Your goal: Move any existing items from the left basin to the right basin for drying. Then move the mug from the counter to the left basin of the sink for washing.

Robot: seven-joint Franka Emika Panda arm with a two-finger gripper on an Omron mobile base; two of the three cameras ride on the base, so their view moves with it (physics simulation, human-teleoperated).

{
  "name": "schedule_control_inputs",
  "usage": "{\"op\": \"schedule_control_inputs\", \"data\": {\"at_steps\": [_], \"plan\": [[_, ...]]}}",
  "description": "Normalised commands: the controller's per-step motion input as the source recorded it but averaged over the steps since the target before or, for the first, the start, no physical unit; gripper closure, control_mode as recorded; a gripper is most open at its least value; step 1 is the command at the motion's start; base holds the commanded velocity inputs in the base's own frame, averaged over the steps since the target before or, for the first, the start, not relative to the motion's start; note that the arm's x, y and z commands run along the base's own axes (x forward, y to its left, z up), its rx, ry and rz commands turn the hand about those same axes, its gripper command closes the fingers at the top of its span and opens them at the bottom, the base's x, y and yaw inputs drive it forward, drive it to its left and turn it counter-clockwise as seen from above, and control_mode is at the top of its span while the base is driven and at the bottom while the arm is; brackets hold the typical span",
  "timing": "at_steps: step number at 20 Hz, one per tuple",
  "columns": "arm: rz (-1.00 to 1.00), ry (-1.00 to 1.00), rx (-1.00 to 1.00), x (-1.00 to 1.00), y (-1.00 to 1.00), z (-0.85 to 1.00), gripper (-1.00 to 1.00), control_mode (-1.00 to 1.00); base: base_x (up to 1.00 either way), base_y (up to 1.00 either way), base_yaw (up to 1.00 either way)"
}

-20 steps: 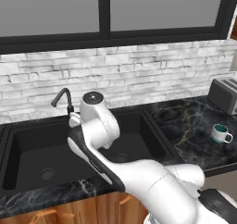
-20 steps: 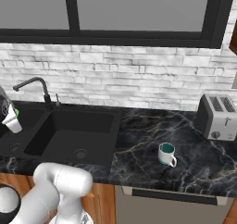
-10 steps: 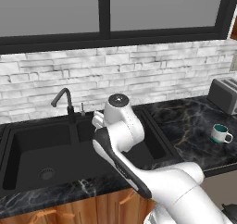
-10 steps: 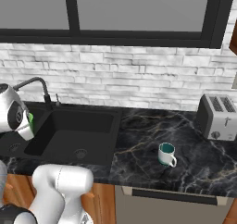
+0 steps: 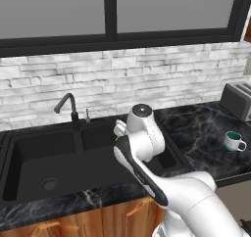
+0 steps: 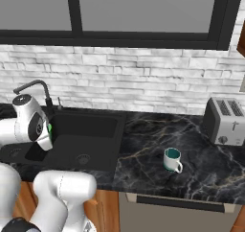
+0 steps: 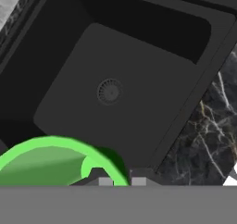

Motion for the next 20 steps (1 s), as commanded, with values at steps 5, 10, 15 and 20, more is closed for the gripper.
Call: {"op": "schedule_control_inputs", "data": {"at_steps": [5, 10, 15, 20], "plan": [[0.0, 0.05, 0.0, 0.31, -0.19, -0.47, 1.0, -1.0, 0.0, 0.0, 0.0], [0.0, 0.09, 0.0, 0.39, -0.05, -0.36, 1.0, -1.0, 0.0, 0.0, 0.0], [0.0, 0.08, 0.0, 0.43, 0.0, -0.35, 1.0, -1.0, 0.0, 0.0, 0.0], [0.0, 0.06, 0.0, 0.4, 0.0, -0.32, 1.0, -1.0, 0.0, 0.0, 0.0]]}}
